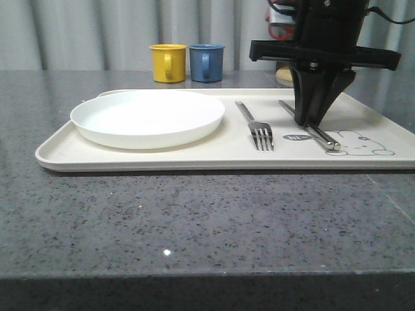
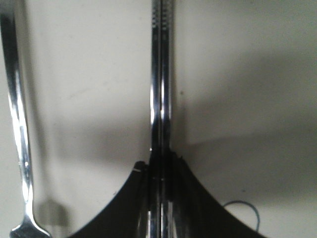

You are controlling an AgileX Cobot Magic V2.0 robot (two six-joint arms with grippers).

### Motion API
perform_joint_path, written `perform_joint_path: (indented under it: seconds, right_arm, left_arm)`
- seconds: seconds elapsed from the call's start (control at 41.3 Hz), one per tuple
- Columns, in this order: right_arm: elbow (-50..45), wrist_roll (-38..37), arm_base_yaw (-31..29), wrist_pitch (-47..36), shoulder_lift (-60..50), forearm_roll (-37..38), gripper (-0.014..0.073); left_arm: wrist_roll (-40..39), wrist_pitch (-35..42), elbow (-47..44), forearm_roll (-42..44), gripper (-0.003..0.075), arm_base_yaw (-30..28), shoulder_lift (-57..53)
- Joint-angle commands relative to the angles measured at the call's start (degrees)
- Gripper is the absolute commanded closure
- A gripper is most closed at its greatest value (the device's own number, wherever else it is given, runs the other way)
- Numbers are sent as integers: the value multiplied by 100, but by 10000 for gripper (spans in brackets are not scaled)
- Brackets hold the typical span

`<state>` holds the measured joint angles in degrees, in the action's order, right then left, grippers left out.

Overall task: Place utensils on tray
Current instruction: 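Place the chopsticks on the tray beside the fork and release, then lower the right gripper onto the silver spoon and grasp it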

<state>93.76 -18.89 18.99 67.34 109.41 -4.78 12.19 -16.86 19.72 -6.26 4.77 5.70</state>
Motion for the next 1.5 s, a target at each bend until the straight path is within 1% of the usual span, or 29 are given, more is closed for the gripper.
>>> perform_joint_path:
  seconds: [0.0, 0.048, 0.121, 0.218, 0.29, 0.363, 0.484, 0.605, 0.75, 0.92, 1.065, 1.235, 1.477]
  right_arm:
    - [199, -2, -13, -92, -258, -3, 555]
    - [199, -2, -13, -92, -258, -3, 536]
    - [199, -2, -13, -92, -258, -3, 471]
    - [199, -2, -13, -69, -258, -3, 349]
    - [199, 10, -13, -37, -291, -3, 273]
    - [199, 84, -13, -37, -398, 53, 237]
    - [199, 258, -94, -16, -679, 239, 237]
    - [199, 527, -439, 22, -979, 314, 237]
    - [187, 1043, -1173, 255, -1185, 326, 237]
    - [180, 1561, -2234, 465, -1171, 352, 237]
    - [180, 1744, -2841, 426, -1163, 382, 237]
    - [180, 1889, -3162, 355, -1102, 597, 237]
    - [180, 1889, -3213, 245, -754, 892, 237]
  left_arm:
    - [-42, 496, 148, -69, 739, 39, 68]
    - [-42, 496, 148, -69, 739, 39, 68]
    - [-42, 496, 148, -69, 739, 39, 68]
    - [-42, 496, 148, -69, 739, 39, 68]
    - [-42, 496, 148, -69, 739, 39, 68]
    - [-42, 496, 148, -69, 739, 39, 68]
    - [-42, 496, 148, -69, 739, 39, 68]
    - [-42, 496, 148, -69, 739, 39, 68]
    - [-42, 496, 148, -69, 739, 39, 68]
    - [-42, 496, 148, -69, 739, 39, 68]
    - [-42, 496, 148, -69, 739, 39, 68]
    - [-42, 496, 148, -69, 739, 39, 68]
    - [-42, 496, 148, -69, 739, 39, 68]
